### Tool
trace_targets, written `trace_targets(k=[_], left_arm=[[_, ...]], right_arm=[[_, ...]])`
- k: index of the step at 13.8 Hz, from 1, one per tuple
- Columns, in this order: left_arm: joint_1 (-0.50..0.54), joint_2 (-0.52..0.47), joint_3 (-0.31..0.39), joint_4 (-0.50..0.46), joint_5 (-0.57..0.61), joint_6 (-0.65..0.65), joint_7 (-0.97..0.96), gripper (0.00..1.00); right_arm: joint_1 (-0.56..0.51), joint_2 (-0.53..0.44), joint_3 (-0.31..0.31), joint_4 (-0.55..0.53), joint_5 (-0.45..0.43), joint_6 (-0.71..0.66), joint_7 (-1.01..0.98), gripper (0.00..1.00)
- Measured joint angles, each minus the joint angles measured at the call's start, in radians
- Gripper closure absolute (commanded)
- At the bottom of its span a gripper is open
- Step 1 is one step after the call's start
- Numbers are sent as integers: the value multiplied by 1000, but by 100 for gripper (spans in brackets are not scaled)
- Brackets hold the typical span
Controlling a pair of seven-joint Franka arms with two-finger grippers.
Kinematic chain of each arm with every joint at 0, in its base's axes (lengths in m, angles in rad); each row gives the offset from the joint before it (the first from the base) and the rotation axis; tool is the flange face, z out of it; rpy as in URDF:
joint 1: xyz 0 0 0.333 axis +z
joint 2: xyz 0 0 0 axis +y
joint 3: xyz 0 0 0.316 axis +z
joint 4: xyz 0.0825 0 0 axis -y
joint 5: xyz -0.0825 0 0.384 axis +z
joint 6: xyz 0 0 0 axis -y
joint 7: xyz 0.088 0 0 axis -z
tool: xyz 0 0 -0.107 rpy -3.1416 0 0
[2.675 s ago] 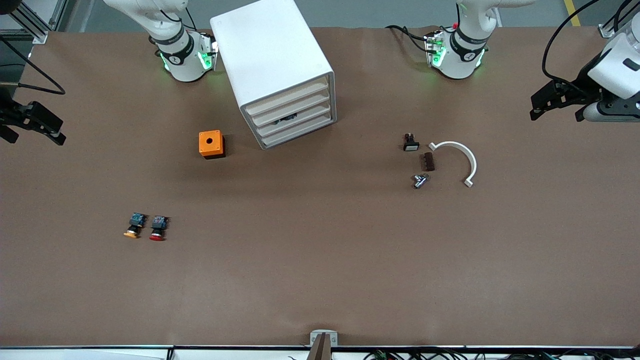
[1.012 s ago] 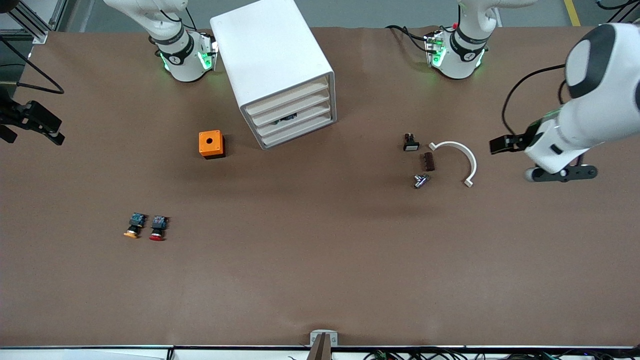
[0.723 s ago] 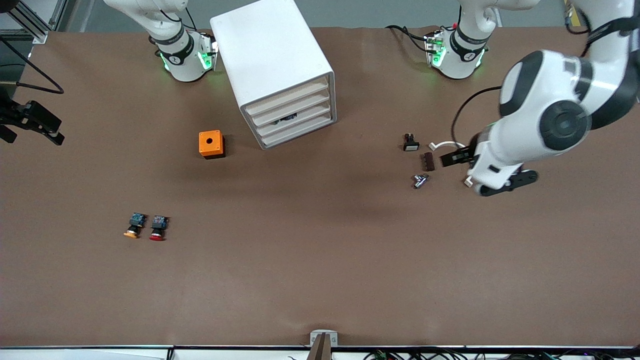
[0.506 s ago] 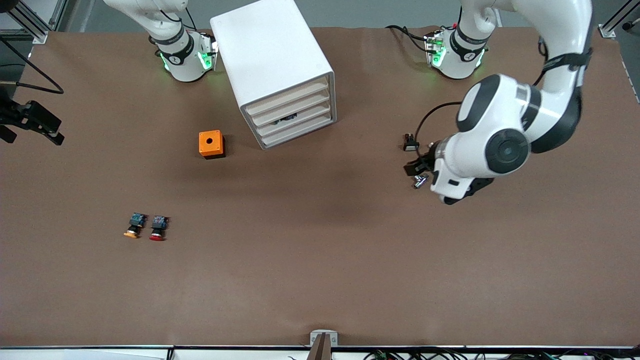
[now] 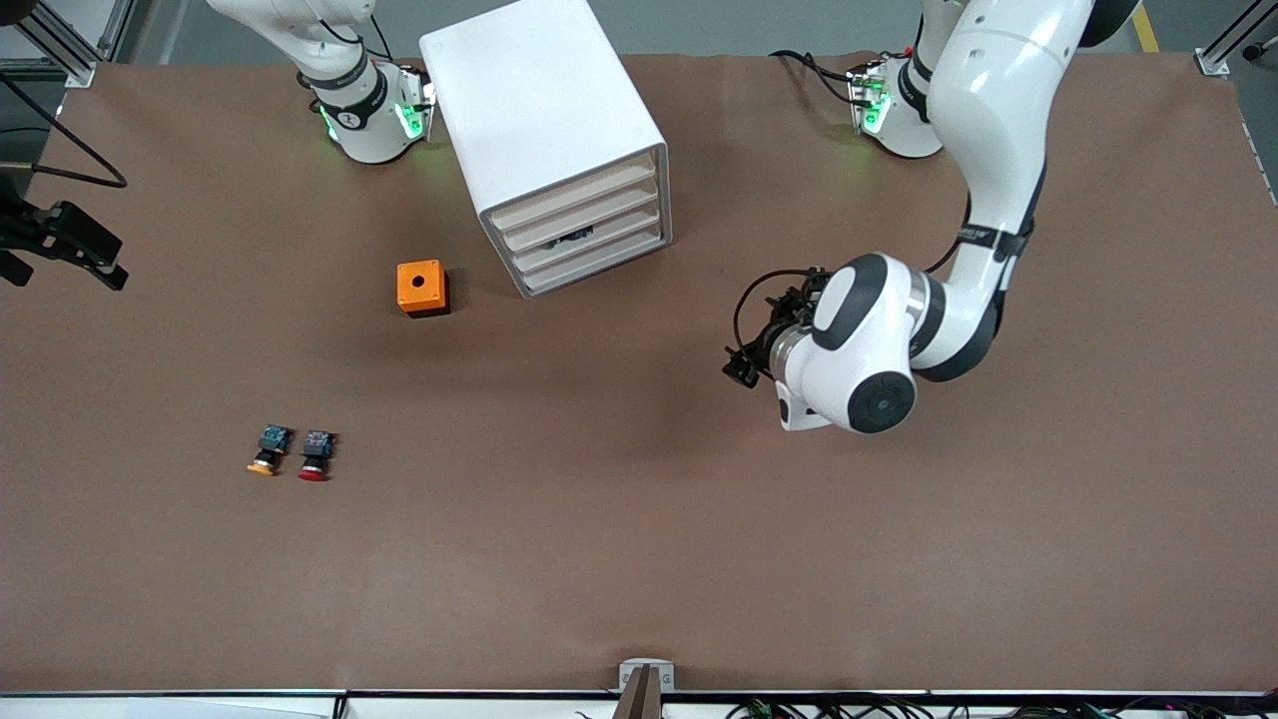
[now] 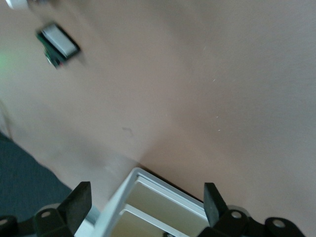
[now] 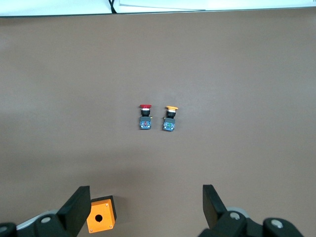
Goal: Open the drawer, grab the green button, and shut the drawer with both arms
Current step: 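Move the left gripper to the white cabinet's drawer handle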
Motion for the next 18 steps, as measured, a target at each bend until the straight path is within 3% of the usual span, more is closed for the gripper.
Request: trace_targets(k=[5, 9, 13, 18], left_arm=[[-75, 113, -4, 22, -190, 18, -274, 0], [-82, 172, -55, 29, -295, 17, -444, 2], [-83, 251, -88, 33, -361, 14, -622, 21], [-95, 283, -117, 35, -402, -95, -697, 30]], right_arm=[[0, 0, 0, 0, 0, 0, 0, 0], [0, 0, 0, 0, 0, 0, 0, 0], [0, 0, 0, 0, 0, -2, 6, 0], [0, 0, 4, 0, 3, -3, 193, 0]])
